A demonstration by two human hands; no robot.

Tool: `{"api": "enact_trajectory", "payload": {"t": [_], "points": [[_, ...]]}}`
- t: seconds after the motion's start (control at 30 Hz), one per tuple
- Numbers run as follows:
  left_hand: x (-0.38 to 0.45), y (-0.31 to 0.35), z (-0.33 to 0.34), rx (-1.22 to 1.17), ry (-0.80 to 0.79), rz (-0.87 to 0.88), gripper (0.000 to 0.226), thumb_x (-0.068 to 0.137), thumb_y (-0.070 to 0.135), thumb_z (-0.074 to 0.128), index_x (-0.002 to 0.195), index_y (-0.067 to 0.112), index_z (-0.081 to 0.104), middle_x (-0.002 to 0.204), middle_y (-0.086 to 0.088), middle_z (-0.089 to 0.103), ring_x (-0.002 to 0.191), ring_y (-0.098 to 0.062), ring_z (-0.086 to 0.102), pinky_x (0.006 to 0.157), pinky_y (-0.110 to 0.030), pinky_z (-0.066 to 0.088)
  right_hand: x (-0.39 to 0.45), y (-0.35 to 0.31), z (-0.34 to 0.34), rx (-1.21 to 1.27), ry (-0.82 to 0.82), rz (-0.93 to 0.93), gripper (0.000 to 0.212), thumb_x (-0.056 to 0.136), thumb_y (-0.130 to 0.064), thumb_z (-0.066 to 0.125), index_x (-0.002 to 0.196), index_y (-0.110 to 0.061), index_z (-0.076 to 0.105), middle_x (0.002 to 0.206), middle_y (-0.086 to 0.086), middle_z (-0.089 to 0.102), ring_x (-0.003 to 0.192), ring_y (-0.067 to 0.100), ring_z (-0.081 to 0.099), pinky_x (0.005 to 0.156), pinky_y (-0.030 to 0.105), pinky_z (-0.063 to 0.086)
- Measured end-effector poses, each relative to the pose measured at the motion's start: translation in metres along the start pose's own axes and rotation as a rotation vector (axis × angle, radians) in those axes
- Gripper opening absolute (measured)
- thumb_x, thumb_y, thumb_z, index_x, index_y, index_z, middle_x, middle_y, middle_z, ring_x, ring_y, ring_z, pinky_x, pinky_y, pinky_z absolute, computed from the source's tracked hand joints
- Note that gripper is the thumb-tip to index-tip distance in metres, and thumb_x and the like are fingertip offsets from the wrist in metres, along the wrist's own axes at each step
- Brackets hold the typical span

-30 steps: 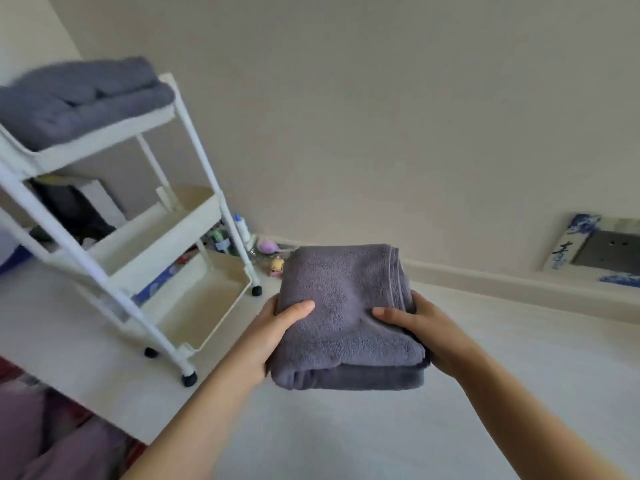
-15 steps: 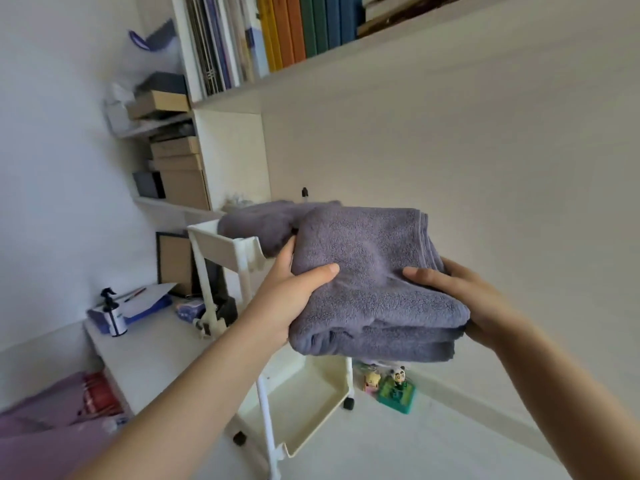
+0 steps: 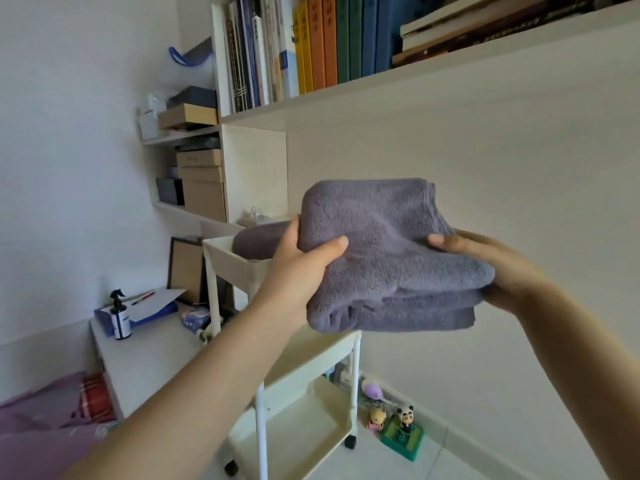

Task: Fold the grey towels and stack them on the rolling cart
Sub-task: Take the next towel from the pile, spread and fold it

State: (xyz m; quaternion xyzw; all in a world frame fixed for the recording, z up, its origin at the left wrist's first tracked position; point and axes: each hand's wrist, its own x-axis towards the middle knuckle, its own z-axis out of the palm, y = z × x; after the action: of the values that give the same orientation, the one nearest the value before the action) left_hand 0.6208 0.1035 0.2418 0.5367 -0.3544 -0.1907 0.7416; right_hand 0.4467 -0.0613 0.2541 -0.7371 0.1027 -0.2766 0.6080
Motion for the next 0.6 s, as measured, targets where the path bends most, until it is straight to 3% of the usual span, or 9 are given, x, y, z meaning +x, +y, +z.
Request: {"api": "enact_trajectory", "payload": {"t": [0.13, 0.2, 0.3, 0.4, 0.5, 0.6], "points": [[0.052, 0.033, -0.004, -0.043, 0.145, 0.069, 0.051, 0.078, 0.013, 0.073, 0.125, 0.019, 0.052, 0.113, -0.006, 0.065, 0.098, -0.027, 0.066, 0.088, -0.049, 0.054, 0.061, -0.026, 0.002, -0.027, 0.004, -0.017, 0.046, 0.088, -0.037, 0.055, 0.126, -0.011, 0.057, 0.124, 0.009, 0.063, 0.115, 0.022, 0.059, 0.096, 0.035, 0.048], [0.075, 0.036, -0.009, -0.072, 0.238, 0.081, 0.045, 0.077, 0.010, 0.072, 0.118, 0.018, 0.054, 0.110, -0.007, 0.066, 0.096, -0.028, 0.066, 0.088, -0.050, 0.053, 0.088, -0.030, 0.006, -0.073, 0.042, 0.023, 0.046, 0.083, -0.043, 0.059, 0.121, -0.018, 0.061, 0.123, 0.008, 0.063, 0.113, 0.023, 0.060, 0.091, 0.036, 0.049], [0.101, 0.031, -0.016, -0.062, 0.359, 0.073, 0.070, 0.071, 0.017, 0.075, 0.133, 0.020, 0.044, 0.124, -0.007, 0.060, 0.106, -0.028, 0.062, 0.093, -0.048, 0.050, 0.118, -0.029, 0.016, -0.013, 0.175, 0.093, 0.037, 0.079, -0.049, 0.060, 0.108, -0.027, 0.061, 0.109, 0.006, 0.059, 0.088, 0.019, 0.058, 0.070, 0.031, 0.050], [0.114, 0.023, -0.022, 0.002, 0.436, 0.050, 0.079, 0.081, 0.021, 0.069, 0.147, 0.025, 0.024, 0.141, -0.008, 0.046, 0.120, -0.030, 0.052, 0.102, -0.047, 0.043, 0.140, -0.020, 0.036, 0.002, 0.189, 0.020, 0.032, 0.082, -0.046, 0.062, 0.107, -0.025, 0.062, 0.097, -0.001, 0.062, 0.088, 0.015, 0.059, 0.076, 0.031, 0.050], [0.122, 0.014, -0.027, 0.153, 0.468, -0.081, 0.082, 0.090, 0.035, 0.058, 0.150, 0.033, 0.002, 0.149, -0.012, 0.031, 0.127, -0.036, 0.042, 0.105, -0.050, 0.038, 0.157, 0.001, 0.052, -0.065, 0.246, -0.122, 0.027, 0.082, -0.033, 0.068, 0.102, -0.015, 0.065, 0.091, 0.000, 0.065, 0.086, 0.014, 0.061, 0.075, 0.032, 0.051], [0.122, 0.014, -0.031, 0.309, 0.411, -0.155, 0.072, 0.090, 0.046, 0.054, 0.148, 0.044, 0.012, 0.150, -0.014, 0.014, 0.125, -0.038, 0.039, 0.101, -0.051, 0.042, 0.170, 0.019, 0.057, -0.062, 0.335, -0.151, 0.009, 0.084, -0.021, 0.066, 0.091, -0.015, 0.065, 0.079, 0.003, 0.061, 0.078, 0.018, 0.057, 0.069, 0.033, 0.048]]}}
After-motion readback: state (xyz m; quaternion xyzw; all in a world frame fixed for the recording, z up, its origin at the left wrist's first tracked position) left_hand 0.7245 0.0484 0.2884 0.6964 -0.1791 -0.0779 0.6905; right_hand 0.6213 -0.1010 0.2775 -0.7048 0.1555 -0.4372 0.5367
